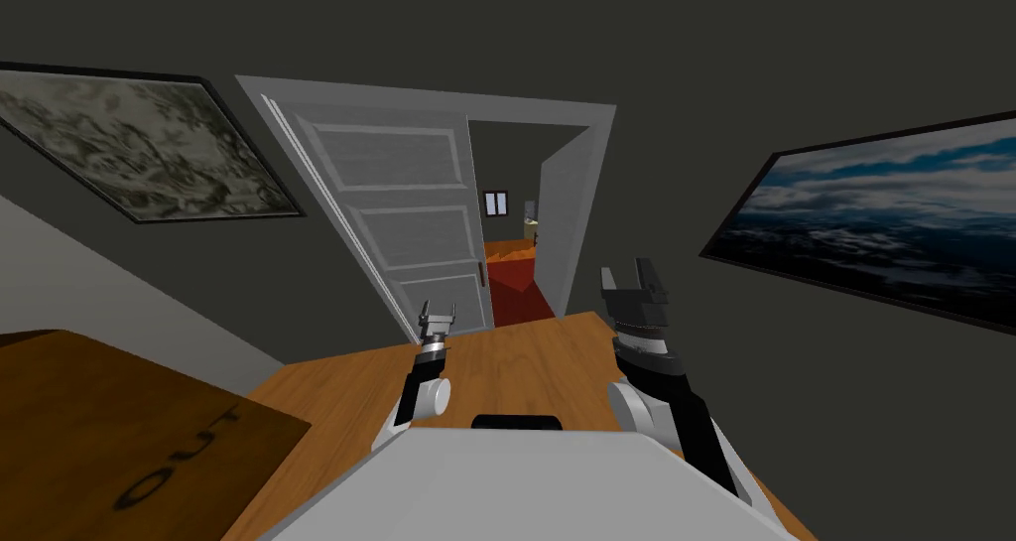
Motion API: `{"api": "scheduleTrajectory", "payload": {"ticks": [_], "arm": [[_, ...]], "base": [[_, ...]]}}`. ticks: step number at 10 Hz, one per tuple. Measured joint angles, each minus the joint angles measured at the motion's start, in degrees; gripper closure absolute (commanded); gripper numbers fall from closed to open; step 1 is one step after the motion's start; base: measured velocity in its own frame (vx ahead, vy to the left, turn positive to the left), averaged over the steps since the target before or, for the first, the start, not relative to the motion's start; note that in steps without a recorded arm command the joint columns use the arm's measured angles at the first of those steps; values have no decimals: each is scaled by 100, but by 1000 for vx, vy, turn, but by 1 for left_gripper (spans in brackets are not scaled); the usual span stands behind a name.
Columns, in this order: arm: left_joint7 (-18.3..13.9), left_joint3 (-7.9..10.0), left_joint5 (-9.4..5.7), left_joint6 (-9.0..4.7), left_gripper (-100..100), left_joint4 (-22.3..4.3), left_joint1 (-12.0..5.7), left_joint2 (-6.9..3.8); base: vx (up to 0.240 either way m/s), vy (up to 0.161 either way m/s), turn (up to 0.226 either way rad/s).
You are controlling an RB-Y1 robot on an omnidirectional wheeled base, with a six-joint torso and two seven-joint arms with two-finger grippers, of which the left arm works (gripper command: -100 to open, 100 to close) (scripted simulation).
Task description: Push the door open
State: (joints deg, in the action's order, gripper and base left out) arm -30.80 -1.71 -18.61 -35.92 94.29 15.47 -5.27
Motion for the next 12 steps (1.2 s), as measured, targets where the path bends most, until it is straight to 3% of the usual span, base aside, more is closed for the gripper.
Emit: {"api": "scheduleTrajectory", "payload": {"ticks": [12], "arm": [[-1129, 49, -833, -641, -100, -1902, -637, 179]], "base": [[92, 35, -119]]}}
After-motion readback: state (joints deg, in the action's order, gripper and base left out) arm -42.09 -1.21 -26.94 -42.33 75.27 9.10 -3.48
